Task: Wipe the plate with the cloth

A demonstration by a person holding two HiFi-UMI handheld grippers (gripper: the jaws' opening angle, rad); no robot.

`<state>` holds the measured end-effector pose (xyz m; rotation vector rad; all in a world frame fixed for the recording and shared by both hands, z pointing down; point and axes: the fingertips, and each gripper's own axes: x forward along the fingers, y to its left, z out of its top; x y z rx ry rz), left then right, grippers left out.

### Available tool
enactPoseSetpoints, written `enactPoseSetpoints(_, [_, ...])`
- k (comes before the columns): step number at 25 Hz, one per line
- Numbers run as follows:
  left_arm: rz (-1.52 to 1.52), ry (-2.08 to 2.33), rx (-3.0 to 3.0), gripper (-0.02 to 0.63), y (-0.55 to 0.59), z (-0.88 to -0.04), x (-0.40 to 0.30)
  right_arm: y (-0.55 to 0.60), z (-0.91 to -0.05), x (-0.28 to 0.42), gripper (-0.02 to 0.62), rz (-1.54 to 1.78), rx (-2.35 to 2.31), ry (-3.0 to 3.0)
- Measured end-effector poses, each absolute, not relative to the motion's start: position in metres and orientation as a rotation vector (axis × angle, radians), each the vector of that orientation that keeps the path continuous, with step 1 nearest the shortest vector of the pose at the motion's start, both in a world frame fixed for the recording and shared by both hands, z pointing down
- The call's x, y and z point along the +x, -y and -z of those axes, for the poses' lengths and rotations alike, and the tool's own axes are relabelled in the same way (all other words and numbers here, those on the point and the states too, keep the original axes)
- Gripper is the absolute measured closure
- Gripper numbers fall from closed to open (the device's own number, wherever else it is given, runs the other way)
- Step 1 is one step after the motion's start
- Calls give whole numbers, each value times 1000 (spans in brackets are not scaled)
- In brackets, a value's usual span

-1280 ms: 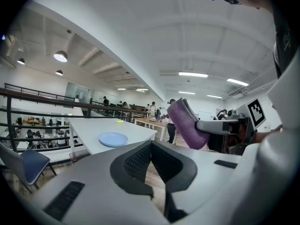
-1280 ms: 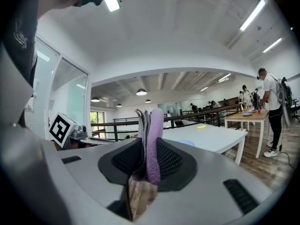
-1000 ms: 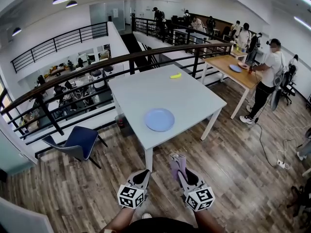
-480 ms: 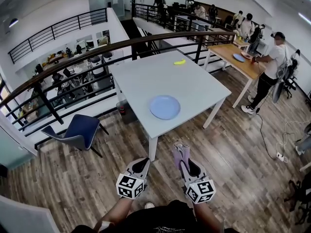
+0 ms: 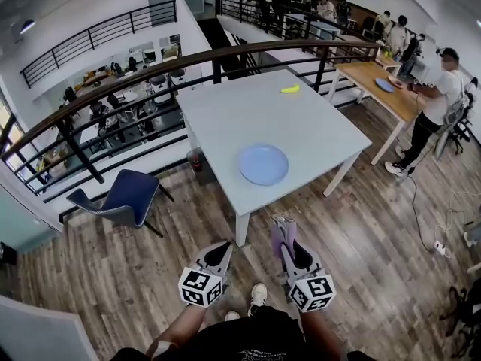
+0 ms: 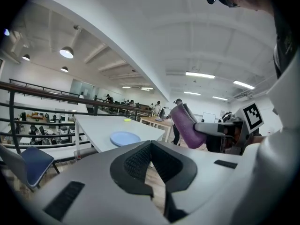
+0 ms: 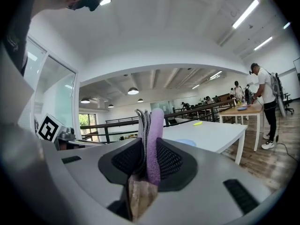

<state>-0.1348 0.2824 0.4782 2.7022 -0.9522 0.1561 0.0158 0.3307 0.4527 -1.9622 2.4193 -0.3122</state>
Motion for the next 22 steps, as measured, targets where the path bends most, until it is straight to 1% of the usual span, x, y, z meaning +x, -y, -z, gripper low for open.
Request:
enactPoseSetpoints(5, [-118, 965, 2707, 592, -247, -465, -120, -289, -444, 26, 491, 302, -1893, -2454])
enactPoseSetpoints(11, [-156, 1036, 2697, 592, -198, -463, -95, -238, -442, 50, 491, 270, -1852, -2521])
enactPoseSetpoints(17, [-264, 1089, 2699, 592, -183, -467, -85, -210, -445, 52, 491, 222, -1819, -2614])
enactPoseSetpoints(22, [-263, 1114, 2681, 592, -165, -465, -81, -186, -449, 50, 491, 245, -1772, -2647])
